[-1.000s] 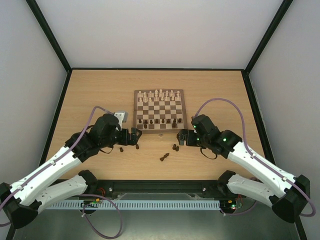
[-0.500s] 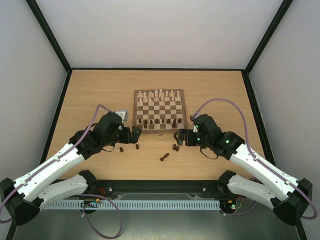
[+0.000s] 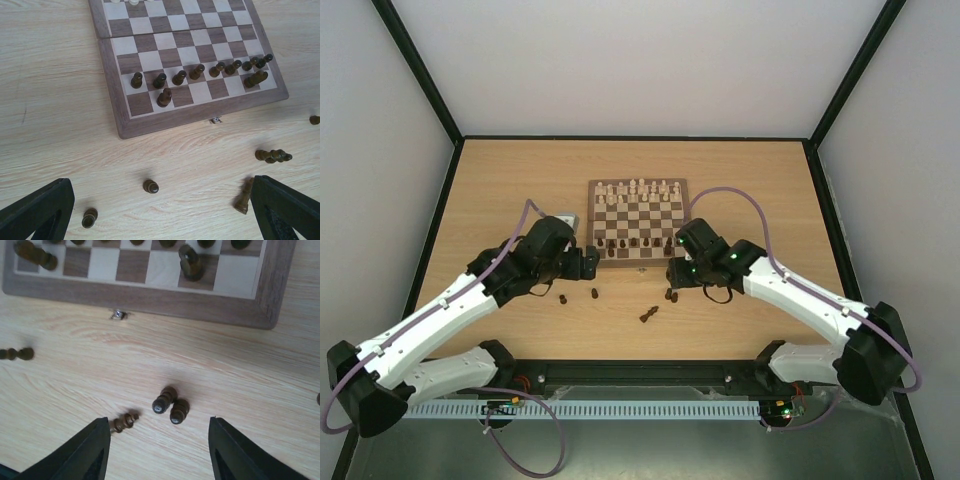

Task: Set up the chess pieces on the board
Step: Pick up the chess piece at the center of the board.

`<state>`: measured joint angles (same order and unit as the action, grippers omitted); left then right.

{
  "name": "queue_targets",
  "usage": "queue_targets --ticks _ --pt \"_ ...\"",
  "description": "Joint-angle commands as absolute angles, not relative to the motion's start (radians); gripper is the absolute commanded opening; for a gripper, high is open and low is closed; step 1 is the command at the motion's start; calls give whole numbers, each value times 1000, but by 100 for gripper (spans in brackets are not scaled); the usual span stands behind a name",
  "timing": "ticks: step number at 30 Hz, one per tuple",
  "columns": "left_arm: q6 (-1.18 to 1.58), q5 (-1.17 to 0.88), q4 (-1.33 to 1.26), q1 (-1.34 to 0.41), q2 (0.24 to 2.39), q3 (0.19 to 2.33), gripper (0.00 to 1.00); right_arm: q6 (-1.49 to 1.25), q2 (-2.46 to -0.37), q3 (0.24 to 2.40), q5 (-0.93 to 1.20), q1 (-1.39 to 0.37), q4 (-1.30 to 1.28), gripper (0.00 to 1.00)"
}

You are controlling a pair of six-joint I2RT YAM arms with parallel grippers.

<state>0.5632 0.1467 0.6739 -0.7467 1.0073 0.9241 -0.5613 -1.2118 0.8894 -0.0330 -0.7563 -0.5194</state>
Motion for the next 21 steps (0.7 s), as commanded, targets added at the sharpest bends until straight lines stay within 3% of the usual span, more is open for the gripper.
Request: queue_targets --ticks 1,7,21 --pt "514 152 696 -744 1006 942 99 -570 -1259 919 -113 -796 -619 53" --pt "479 85 675 -741 1010 930 99 -572 -1328 933 -111 -836 -614 40" --pt "471 48 645 -741 964 908 100 -583 -1427 1001 -141 -863 -626 43"
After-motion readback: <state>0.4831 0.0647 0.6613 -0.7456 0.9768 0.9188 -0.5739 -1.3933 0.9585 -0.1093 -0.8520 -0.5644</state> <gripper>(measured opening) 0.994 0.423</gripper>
